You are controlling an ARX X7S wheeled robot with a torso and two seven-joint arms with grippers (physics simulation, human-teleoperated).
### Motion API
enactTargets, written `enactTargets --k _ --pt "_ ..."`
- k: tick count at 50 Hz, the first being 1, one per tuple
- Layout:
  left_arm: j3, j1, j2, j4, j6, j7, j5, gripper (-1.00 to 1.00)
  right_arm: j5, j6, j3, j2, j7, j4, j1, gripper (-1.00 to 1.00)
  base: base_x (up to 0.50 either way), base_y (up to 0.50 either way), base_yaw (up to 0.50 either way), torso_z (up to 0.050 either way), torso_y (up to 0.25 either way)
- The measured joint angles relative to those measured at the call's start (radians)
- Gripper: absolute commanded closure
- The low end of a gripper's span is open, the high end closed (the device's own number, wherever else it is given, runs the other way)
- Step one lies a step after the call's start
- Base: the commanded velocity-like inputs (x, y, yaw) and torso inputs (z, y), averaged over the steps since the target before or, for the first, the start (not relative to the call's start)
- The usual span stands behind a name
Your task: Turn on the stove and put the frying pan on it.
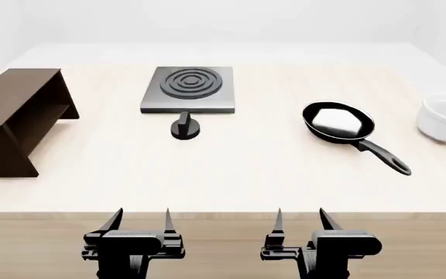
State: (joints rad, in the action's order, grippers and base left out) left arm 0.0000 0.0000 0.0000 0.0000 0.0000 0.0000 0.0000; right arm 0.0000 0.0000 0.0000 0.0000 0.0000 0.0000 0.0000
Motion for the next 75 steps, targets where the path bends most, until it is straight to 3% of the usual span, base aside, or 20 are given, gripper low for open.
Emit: enactTargets --k 21,30,48,75 --pt "0.04 0.001 -0.044 0.015 -0.014 -0.045 -0.062 -1.0 0.053 0.04 -0.054 0.044 0.029 0.014 0.013 -1.0 0.0 0.0 0.0 0.0 0.0" --pt "0.041 -0.005 -0.075 0.123 -0.105 -0.063 -0.101 -1.0 0.065 0.144 -0.056 0.065 0.07 -0.116 0.01 -1.0 0.03 0.0 0.0 0.0 0.0" --pt "0.039 -0.016 -0.12 0.274 -0.216 -0.098 -0.14 -1.0 0.13 0.276 -0.036 0.103 0.109 -0.362 0.0 -1.0 0.5 0.0 0.0 0.0 0.0" --pt "0.055 -0.026 -0.15 0.294 -0.23 -0.126 -0.159 -1.0 0.158 0.304 -0.049 0.133 0.148 -0.404 0.007 -1.0 0.48 0.0 0.0 0.0 0.0"
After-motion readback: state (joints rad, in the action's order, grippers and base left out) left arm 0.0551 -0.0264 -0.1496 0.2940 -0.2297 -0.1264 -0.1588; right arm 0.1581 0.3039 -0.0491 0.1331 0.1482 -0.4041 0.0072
